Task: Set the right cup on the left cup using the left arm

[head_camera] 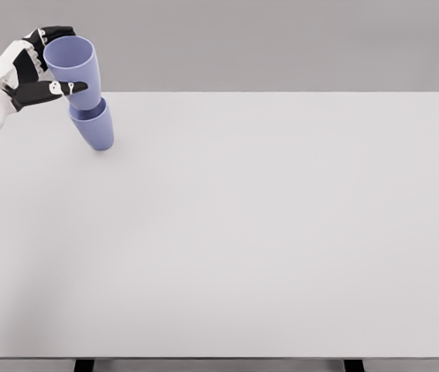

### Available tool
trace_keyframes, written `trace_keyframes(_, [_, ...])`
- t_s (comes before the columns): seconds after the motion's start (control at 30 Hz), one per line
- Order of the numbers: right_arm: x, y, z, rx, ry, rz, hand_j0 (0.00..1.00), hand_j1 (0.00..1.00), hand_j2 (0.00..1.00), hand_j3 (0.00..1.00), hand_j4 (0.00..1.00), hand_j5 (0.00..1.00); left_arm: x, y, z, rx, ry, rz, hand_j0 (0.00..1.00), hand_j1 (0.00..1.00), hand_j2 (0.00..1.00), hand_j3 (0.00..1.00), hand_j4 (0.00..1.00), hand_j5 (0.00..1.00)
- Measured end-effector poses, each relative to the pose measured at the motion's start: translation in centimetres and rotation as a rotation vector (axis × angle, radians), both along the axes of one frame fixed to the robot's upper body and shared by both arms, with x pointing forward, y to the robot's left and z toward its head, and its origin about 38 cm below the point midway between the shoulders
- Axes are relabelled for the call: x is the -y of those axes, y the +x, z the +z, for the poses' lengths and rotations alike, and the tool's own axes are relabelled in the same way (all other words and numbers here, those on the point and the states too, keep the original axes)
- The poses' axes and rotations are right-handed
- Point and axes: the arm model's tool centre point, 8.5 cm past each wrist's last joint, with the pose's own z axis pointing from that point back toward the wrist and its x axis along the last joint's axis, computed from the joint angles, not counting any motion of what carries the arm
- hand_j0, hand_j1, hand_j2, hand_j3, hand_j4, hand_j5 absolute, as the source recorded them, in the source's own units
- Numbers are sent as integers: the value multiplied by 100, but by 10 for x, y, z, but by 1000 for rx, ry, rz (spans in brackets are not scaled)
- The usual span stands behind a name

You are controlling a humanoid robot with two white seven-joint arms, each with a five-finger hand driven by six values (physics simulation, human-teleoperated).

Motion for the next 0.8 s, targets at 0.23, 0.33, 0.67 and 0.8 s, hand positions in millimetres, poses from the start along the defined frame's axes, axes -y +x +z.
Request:
trace_keyframes(0.23, [0,0,0,0,0,0,100,100,100,100,100,100,1,5,-5,-11,-13,11,76,76,76,76,76,76])
trace_keyframes(0.33, [0,0,0,0,0,0,100,100,100,100,100,100,3,8,-5,-11,-19,12,76,76,76,76,76,76])
trace_keyframes(0.67, [0,0,0,0,0,0,100,100,100,100,100,100,0,15,-9,-25,-30,32,76,76,76,76,76,76])
trace_keyframes(0.8, [0,0,0,0,0,0,100,100,100,100,100,100,1,17,-13,-35,-35,37,76,76,76,76,76,76])
